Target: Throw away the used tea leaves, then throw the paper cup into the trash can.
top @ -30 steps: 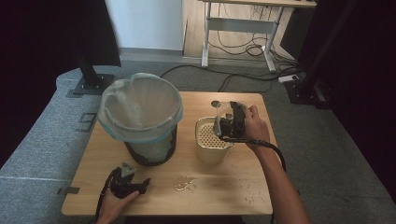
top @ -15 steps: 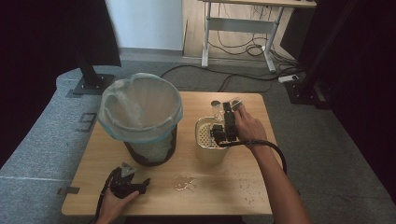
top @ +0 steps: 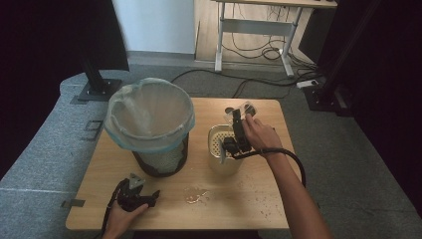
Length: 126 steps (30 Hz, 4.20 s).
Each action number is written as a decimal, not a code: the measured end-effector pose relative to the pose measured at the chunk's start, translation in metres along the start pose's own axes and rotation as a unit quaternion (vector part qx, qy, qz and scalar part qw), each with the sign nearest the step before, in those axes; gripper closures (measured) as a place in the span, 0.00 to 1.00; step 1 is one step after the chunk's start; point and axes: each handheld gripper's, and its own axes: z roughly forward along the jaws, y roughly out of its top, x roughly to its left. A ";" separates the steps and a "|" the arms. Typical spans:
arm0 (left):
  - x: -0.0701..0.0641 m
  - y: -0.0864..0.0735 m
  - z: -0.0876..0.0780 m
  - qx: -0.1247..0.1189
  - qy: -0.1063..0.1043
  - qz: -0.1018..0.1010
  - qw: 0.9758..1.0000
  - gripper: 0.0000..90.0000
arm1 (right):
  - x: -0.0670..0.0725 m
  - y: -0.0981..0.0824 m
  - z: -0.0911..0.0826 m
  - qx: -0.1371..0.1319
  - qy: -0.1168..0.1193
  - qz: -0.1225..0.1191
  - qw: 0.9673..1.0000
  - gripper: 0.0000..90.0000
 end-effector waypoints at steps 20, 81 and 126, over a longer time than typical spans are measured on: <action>0.000 0.000 0.000 0.001 -0.002 0.003 1.000 0.15 | 0.001 0.022 0.002 0.013 -0.056 -0.266 0.962 0.47; 0.001 -0.001 -0.001 -0.001 -0.003 0.004 1.000 0.15 | -0.020 -0.075 -0.005 -0.140 0.215 0.795 0.549 0.50; 0.002 0.000 0.000 0.001 -0.008 0.009 1.000 0.15 | -0.198 0.031 0.010 -0.280 0.228 0.772 0.524 0.49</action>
